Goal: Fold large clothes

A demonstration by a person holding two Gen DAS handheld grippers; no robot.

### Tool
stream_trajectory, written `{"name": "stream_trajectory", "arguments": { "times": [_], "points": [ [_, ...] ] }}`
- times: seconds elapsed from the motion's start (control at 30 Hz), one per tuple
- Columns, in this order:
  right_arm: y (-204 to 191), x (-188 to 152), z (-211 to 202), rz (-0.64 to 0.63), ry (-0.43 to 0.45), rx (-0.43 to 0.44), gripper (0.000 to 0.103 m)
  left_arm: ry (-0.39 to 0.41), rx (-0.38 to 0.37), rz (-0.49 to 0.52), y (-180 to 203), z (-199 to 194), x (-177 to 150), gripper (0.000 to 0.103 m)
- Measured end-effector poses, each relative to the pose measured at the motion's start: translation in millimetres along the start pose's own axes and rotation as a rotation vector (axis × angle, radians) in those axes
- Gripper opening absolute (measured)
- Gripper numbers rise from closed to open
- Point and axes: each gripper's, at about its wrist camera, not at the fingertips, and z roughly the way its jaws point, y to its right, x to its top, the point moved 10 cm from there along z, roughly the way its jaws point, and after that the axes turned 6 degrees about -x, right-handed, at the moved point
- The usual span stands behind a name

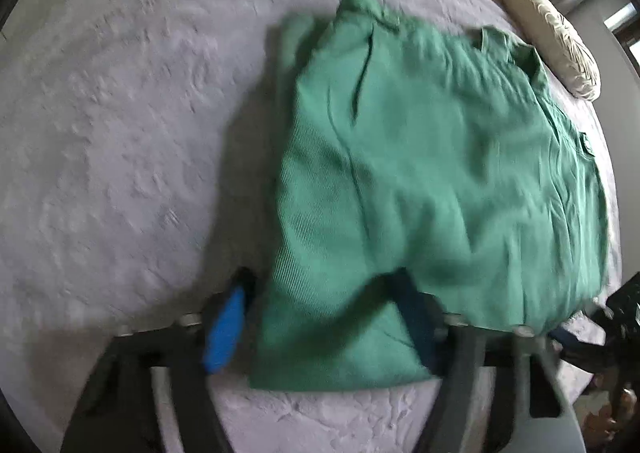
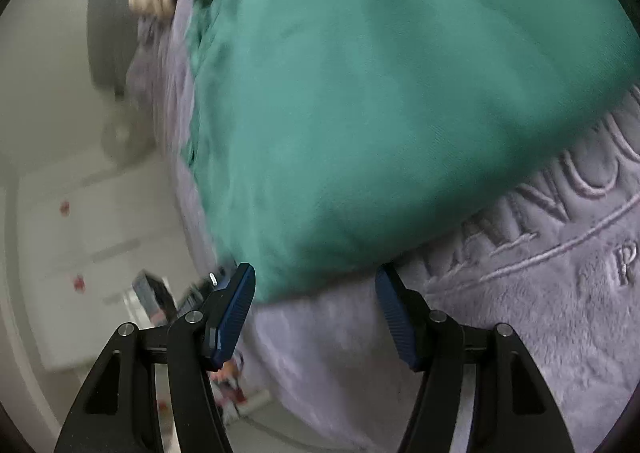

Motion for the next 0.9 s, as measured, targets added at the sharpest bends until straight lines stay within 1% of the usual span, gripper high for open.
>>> {"name": "stream_trajectory", "arguments": {
  "times": [0.03, 0.07, 0.1, 0.13, 0.17, 0.23, 0.27, 0.33, 0.4, 0.47, 0.5, 0.57, 0.63, 0.67, 0.73, 0.8, 0.83, 0.9],
  "points": [
    [3, 6, -3, 0.023, 0.037, 0.009, 0.067, -0.006, -0.002, -0.014, -1, 1, -3, 0.035],
    [6, 10, -6, 0.047, 0.060, 0.022, 0.065, 0.000, 0.009, -0.014, -2, -1, -4, 0.028],
    [8, 15, -9, 0.081, 0.081, 0.035, 0.045, 0.014, -0.008, -0.015, -1, -6, -3, 0.016],
    [11, 18, -9, 0.101, 0.087, 0.029, 0.020, 0.026, -0.025, -0.018, 1, -11, -3, 0.015],
    [13, 19, -10, 0.109, 0.084, 0.017, 0.016, 0.043, -0.039, -0.011, 4, -18, -3, 0.014],
    [9, 17, -17, 0.061, 0.092, -0.006, 0.010, 0.072, -0.044, 0.023, 7, -31, -9, 0.013],
    [6, 14, -21, 0.024, 0.096, -0.024, 0.009, 0.074, -0.041, 0.033, 6, -33, -14, 0.013],
    [11, 9, -25, -0.019, 0.096, -0.074, 0.006, 0.049, -0.020, 0.032, -4, -25, -27, 0.011],
    [33, 9, -26, 0.008, 0.073, -0.111, 0.005, 0.019, -0.017, -0.004, -16, -10, -35, 0.011],
    [51, 8, -22, 0.040, 0.051, -0.120, 0.005, 0.021, -0.037, -0.035, -22, -4, -40, 0.011],
    [54, 7, -24, 0.047, 0.044, -0.116, 0.005, 0.024, -0.038, -0.044, -23, -5, -40, 0.011],
    [52, 6, -30, 0.033, 0.018, -0.124, 0.005, 0.028, -0.008, -0.034, -27, -18, -42, 0.011],
    [48, -2, -40, -0.032, -0.034, -0.155, 0.006, 0.042, 0.038, -0.006, -32, -33, -41, 0.011],
    [43, -8, -51, -0.092, -0.046, -0.173, 0.006, 0.049, 0.063, 0.007, -35, -42, -41, 0.011],
    [31, -10, -77, -0.185, -0.017, -0.183, 0.006, 0.070, 0.083, 0.017, -36, -57, -40, 0.011],
    [23, 2, -105, -0.245, 0.064, -0.210, 0.006, 0.093, 0.075, 0.002, -37, -65, -30, 0.011],
    [23, 17, -124, -0.262, 0.128, -0.249, 0.006, 0.106, 0.065, -0.006, -33, -67, -24, 0.011],
    [32, 44, -148, -0.259, 0.205, -0.315, 0.006, 0.125, 0.060, -0.007, -25, -64, -12, 0.011]
  ]
}}
